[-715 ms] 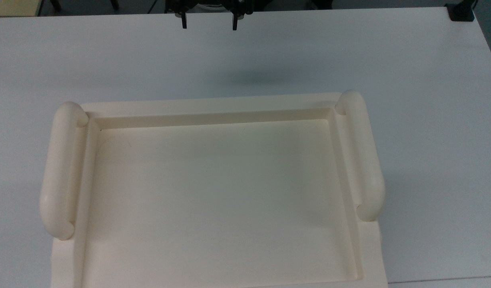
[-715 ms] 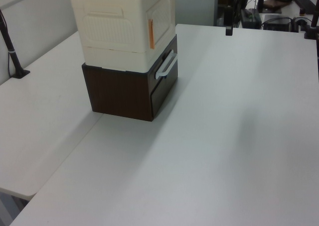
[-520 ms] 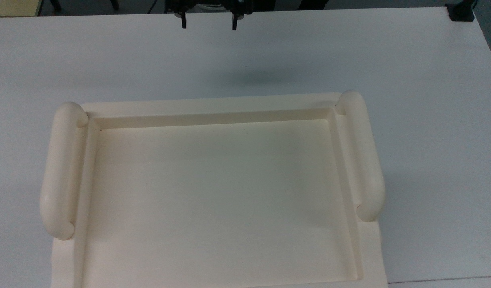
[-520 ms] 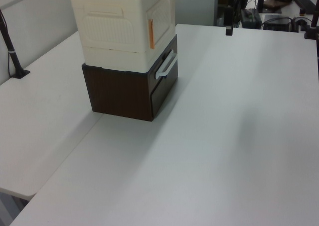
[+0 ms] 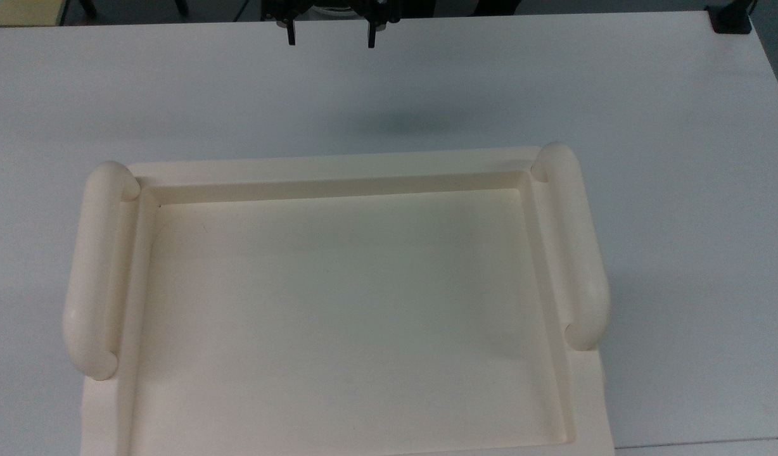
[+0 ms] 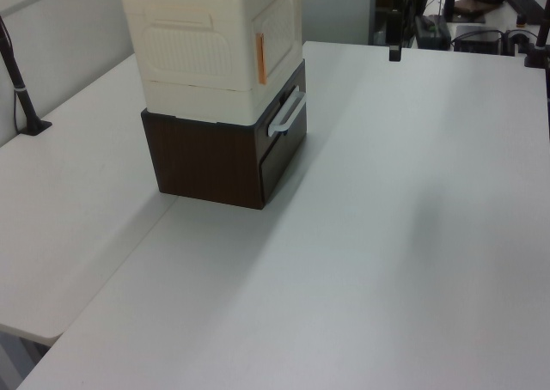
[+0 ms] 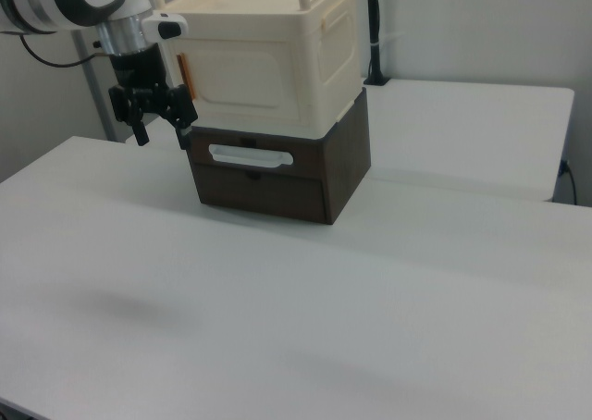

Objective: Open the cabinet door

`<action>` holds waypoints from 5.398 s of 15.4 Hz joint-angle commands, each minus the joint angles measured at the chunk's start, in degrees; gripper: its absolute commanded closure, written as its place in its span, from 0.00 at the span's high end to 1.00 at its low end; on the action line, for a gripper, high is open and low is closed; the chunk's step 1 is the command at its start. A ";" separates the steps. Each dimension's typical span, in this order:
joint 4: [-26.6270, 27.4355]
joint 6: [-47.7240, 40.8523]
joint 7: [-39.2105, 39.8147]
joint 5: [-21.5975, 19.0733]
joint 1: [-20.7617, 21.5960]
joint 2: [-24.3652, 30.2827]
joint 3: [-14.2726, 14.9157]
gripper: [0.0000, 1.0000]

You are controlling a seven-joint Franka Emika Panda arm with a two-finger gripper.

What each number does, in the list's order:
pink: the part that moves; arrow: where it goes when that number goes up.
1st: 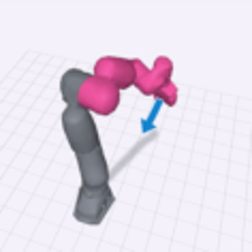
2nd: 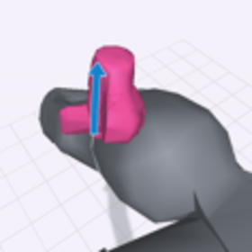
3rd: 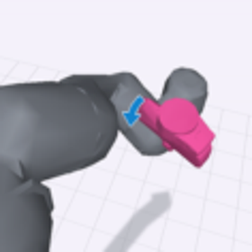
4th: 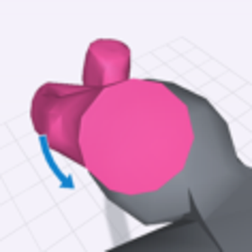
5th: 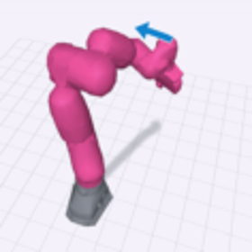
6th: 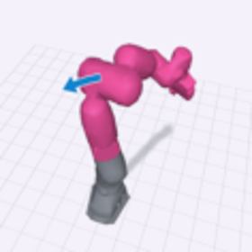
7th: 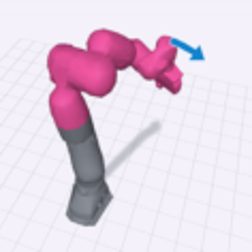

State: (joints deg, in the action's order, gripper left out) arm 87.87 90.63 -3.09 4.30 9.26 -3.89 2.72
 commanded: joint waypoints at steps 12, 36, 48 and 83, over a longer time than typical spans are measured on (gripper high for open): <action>-4.28 12.28 -0.07 -2.72 4.71 -4.53 -0.08 1.00; -7.36 52.80 -9.66 8.88 7.62 -15.44 0.27 0.72; -6.31 51.06 -9.39 10.29 7.44 -14.30 0.36 0.24; -9.30 18.80 1.59 1.59 7.88 -3.40 -0.26 1.00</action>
State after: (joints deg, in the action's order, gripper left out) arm 78.18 108.48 -2.73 6.70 16.83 -6.20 2.28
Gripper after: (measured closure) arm 0.000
